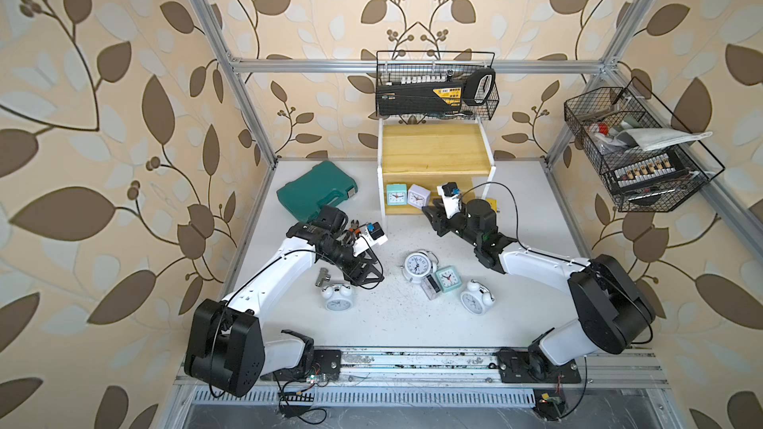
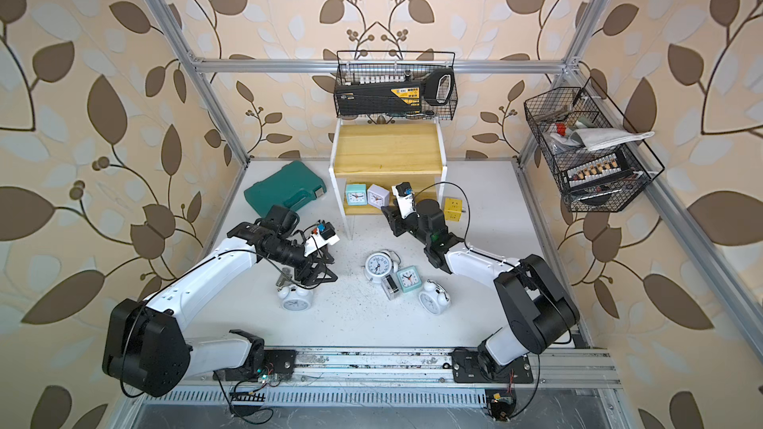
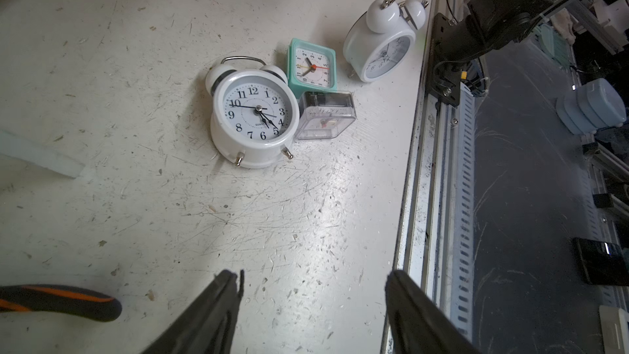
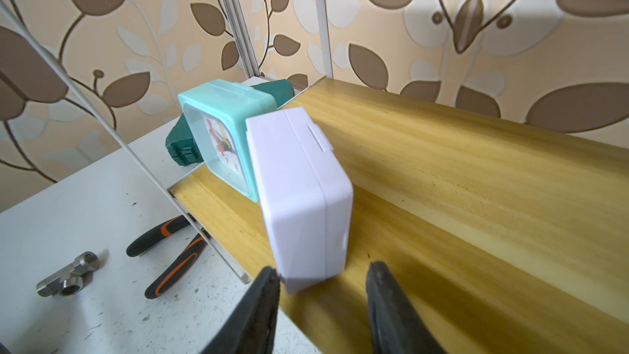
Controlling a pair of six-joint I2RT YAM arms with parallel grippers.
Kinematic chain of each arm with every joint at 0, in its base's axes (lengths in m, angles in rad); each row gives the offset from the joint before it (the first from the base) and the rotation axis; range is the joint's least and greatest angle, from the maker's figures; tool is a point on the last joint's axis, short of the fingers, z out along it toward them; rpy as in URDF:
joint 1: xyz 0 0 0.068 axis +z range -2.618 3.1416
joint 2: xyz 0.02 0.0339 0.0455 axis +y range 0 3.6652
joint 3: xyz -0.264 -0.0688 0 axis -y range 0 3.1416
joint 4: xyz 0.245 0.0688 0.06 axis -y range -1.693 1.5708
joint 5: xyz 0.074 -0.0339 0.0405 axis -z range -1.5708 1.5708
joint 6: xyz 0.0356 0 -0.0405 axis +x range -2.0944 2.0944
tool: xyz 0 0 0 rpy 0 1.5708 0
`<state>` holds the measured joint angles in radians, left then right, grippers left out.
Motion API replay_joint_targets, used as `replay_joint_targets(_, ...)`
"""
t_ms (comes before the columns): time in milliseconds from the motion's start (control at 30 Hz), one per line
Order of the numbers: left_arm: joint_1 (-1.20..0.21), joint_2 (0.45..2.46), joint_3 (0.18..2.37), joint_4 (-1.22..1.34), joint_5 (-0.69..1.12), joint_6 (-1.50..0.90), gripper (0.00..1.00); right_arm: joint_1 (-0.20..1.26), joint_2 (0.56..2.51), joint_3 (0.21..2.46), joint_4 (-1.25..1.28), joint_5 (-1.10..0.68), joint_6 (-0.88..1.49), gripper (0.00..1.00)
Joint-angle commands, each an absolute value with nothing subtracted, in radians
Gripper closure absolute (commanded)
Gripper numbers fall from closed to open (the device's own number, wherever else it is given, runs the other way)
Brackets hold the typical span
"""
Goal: Place the alarm clocks on the shelf by style
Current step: Place the alarm on the shelf.
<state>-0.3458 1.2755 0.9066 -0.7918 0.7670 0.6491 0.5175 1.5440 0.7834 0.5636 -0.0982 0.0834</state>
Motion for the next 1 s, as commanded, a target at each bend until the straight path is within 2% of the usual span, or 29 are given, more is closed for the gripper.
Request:
replay_joint_targets(0, -0.334, 1.275, 0.902, -0.804, 0.803, 0.662, 0.29, 0.525, 1.548, 0.811, 0.548, -0.081, 0.081, 0.63)
replay_joint_targets(67, -0.334, 1.273, 0.901, -0.805, 0.802, 0.661, 0.29, 0.524, 1.556, 0.823, 0.539, -0.083, 0.078, 0.67)
replay_joint_targets(433, -0.334, 1.27, 0.897, -0.803, 0.802, 0.663, 0.28, 0.523, 1.59, 0.877, 0.505, -0.095, 0.069, 0.79)
replay_joint_targets(600, -0.334, 1.27, 0.897, -0.803, 0.803, 0.664, 0.28, 0.523, 1.567, 0.879, 0.477, -0.093, 0.067, 0.8)
replay_joint_targets(733, -0.334, 1.275, 0.898, -0.802, 0.805, 0.661, 0.28, 0.523, 1.523, 0.878, 0.409, -0.089, 0.076, 0.76)
replay_joint_targets(967, -0.333, 1.278, 0.901, -0.795, 0.795, 0.65, 0.28, 0.537, 1.396, 0.866, 0.18, -0.101, 0.135, 0.58)
